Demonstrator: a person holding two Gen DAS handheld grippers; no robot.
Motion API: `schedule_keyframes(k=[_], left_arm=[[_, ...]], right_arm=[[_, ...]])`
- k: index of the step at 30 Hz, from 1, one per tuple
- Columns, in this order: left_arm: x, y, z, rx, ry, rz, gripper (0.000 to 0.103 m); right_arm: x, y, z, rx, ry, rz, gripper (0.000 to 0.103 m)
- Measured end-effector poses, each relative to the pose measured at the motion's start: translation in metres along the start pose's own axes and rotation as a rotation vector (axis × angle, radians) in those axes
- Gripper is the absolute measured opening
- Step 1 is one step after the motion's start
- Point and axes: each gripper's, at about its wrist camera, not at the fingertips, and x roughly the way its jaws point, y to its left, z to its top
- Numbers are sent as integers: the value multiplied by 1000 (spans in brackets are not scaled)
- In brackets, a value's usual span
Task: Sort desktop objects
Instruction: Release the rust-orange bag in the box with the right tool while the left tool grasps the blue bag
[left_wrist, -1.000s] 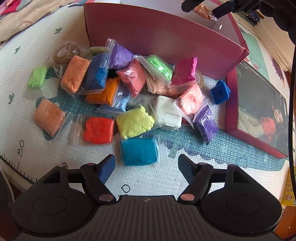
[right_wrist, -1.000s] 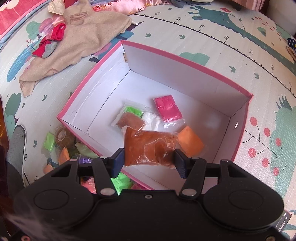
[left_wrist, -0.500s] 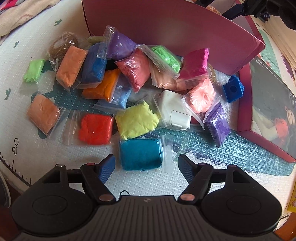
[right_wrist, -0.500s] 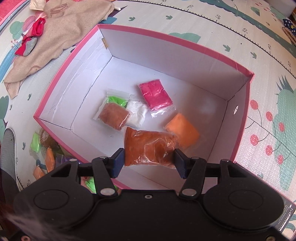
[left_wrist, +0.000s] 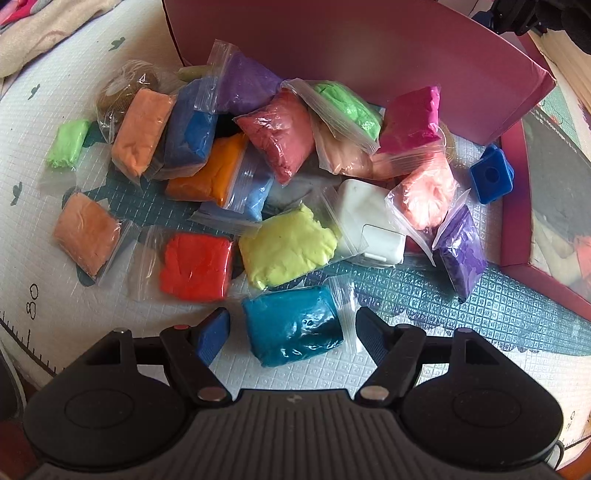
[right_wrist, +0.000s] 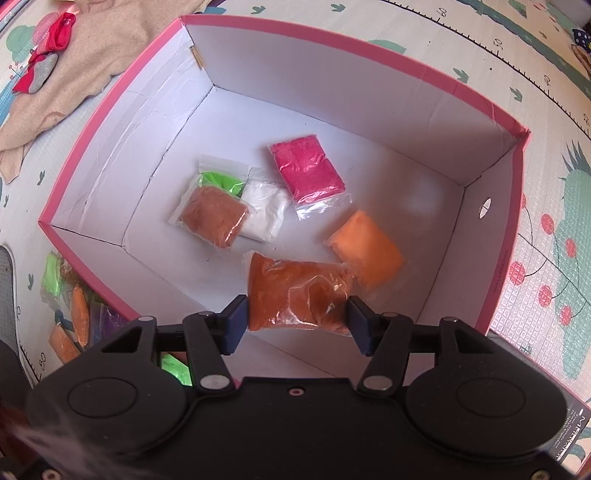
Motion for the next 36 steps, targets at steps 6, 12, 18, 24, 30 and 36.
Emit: schedule_keyframes(k=[6, 12, 18, 24, 30, 36], left_arm=[[2, -6, -1, 15, 7, 29, 74], [3, -9, -2, 23, 14, 42, 74], [1, -6, -2, 28, 30, 46, 67], [-2, -4, -3, 36, 34, 28, 49], [-5, -2, -2, 52, 31, 20, 47], [-8, 0, -3, 60, 32, -30, 46]], right_arm=[[5, -4, 0, 32, 12, 6, 59], [1, -4, 0, 47, -3, 8, 72], [-9, -7, 0, 73, -35, 3, 73], [-24, -7, -2, 79, -68, -3, 73], [-37, -6, -10, 72, -82, -8, 73], [-46, -7, -18, 73, -90, -20, 73]])
